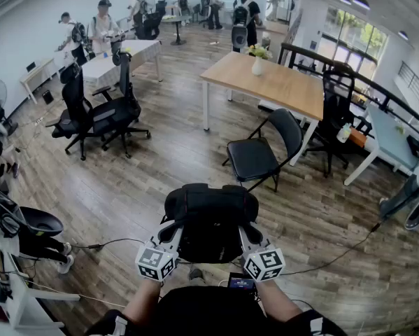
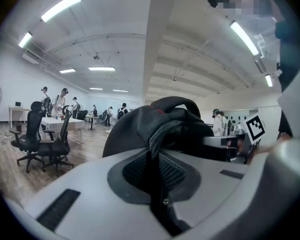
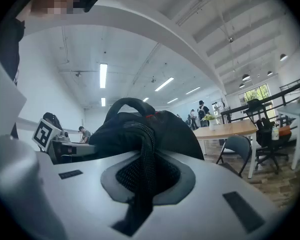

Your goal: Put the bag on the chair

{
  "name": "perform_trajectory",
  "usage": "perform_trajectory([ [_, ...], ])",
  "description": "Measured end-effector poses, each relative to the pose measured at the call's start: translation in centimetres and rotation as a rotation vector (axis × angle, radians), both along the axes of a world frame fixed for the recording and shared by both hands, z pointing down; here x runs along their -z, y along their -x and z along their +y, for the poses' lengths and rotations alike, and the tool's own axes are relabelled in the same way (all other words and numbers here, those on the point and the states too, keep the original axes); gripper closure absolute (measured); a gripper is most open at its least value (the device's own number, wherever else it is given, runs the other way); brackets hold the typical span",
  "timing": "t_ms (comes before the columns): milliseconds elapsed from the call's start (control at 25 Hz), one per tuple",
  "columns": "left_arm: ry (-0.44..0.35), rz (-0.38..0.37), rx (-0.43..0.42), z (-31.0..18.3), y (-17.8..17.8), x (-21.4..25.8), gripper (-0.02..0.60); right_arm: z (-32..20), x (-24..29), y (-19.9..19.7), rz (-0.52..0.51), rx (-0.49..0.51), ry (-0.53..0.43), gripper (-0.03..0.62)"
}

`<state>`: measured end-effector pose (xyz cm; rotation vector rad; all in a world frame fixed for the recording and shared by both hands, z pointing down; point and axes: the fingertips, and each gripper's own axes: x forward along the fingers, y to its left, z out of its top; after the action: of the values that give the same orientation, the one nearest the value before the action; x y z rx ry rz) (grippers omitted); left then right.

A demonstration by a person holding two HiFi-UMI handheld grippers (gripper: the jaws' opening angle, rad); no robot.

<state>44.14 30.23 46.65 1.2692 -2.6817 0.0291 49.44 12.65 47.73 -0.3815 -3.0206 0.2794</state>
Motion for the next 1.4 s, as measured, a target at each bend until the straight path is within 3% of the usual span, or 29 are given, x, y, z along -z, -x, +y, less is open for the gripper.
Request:
perform_trajectory([
  [240, -0.023, 0.021, 0.047, -1.0, -4.0, 0.0, 0.563, -1.1, 0.5, -3.7, 0.012, -0.014, -0.021, 0.562],
  [440, -0.043, 0.032, 0.028, -0.9, -5.7, 0.5, 0.563, -1.1, 0.8, -5.4, 0.014, -0.03, -0.013, 0.562],
  [640, -0.053, 0.032, -0.005, -0.2, -6.7, 1.4, 0.563, -0.4, 1.3, -6.4, 0.027, -0.044, -0.008, 0.56],
  [1400, -0.059, 0.018, 0.018, 0.4, -8.6, 2.0, 0.563, -0.1, 1.8, -7.7, 0.01, -0.017, 0.018, 0.56],
])
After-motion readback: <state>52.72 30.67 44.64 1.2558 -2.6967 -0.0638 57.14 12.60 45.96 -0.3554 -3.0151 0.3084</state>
